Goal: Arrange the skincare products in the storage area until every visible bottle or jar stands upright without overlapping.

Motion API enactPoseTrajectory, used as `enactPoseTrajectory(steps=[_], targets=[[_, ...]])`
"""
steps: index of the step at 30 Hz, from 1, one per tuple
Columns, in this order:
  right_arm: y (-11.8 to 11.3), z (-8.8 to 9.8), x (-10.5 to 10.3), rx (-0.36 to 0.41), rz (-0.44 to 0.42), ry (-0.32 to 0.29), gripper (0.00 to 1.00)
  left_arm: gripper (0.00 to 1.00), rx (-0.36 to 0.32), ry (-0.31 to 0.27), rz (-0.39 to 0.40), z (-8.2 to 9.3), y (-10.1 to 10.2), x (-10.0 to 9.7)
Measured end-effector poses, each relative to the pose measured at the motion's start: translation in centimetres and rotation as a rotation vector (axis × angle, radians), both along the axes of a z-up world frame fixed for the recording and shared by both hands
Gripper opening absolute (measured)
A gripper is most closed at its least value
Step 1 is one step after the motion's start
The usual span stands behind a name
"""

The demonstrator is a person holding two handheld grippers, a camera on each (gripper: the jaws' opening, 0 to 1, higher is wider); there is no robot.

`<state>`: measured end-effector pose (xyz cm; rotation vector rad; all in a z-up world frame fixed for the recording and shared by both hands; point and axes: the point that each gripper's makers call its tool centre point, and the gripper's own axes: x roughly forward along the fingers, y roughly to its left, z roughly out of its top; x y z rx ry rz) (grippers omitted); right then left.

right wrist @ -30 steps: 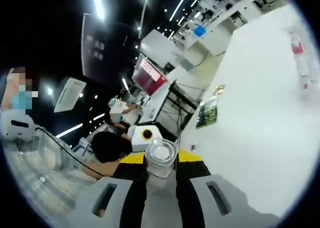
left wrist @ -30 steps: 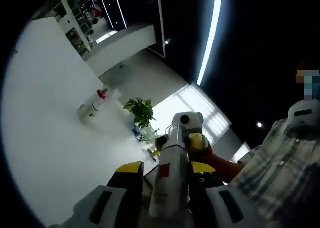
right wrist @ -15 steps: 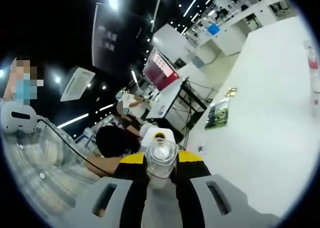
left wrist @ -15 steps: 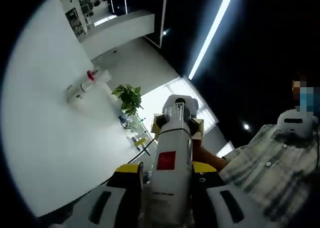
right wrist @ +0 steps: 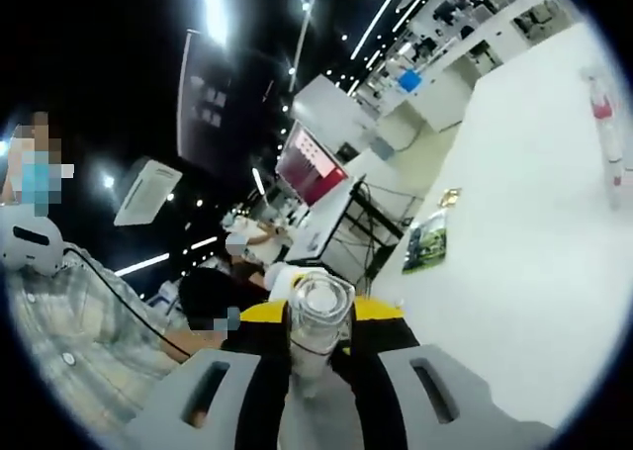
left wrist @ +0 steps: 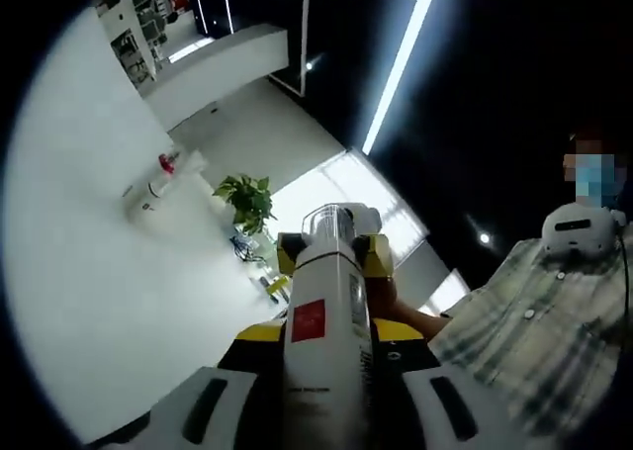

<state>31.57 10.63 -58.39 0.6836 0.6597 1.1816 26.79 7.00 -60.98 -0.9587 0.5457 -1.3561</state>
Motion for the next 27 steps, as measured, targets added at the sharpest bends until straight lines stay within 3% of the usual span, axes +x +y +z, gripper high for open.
enactPoseTrajectory(steps=[3,6,8,9,10,11,15,17,18,21,22,24,27], targets=[[-0.2,-0.3,0.2,-0.011,-0.038,0.025,0.22,0.31,0.011,0.015,0.082,0.2,0.5,1.1],[-0.5,-0.5,0.5,-0.021,-0.089,-0.002,0.23,0.31,0.028,0.017,0.144,0.3,0.8,1.8],[-0.2,-1.1,0.2,-0.021,-0.115,0.048,0.28,0.26,0.038,-0.013,0.211,0.5,1.2,2.5],[0.0,-1.5,-0.2,-0.038,-0.096,0.031,0.28,0.26,0.029,0.001,0.202,0.7,1.3,2.1],[0.1,-1.1,0.1,0.0,-0.135,0.06,0.28,0.26,0.045,-0.006,0.196,0.7,1.4,1.6],[0.2,-0.7,-0.2,0.022,-0.119,0.024,0.27,0.26,0.049,-0.035,0.217,0.8,1.5,1.7],[0.3,-0.6,-0.2,0.082,-0.169,0.099,0.26,0.26,0.099,-0.091,0.261,0.8,2.1,2.0],[0.3,-0.8,0.1,0.084,-0.192,0.1,0.27,0.26,0.132,-0.128,0.305,0.6,2.5,2.4],[0.2,-0.9,0.3,0.094,-0.208,0.123,0.28,0.26,0.147,-0.148,0.318,0.6,2.5,2.5],[0.1,-1.9,0.3,0.149,-0.242,0.296,0.29,0.26,0.192,-0.194,0.382,0.6,3.2,3.1],[0.0,-2.3,0.2,0.164,-0.251,0.324,0.28,0.26,0.232,-0.219,0.404,0.3,3.3,3.4],[-0.2,-2.9,0.2,0.158,-0.257,0.315,0.26,0.26,0.305,-0.27,0.393,-0.3,3.0,3.1],[-0.5,-3.7,0.1,0.157,-0.269,0.374,0.26,0.26,0.433,-0.373,0.38,-1.3,2.4,2.7]])
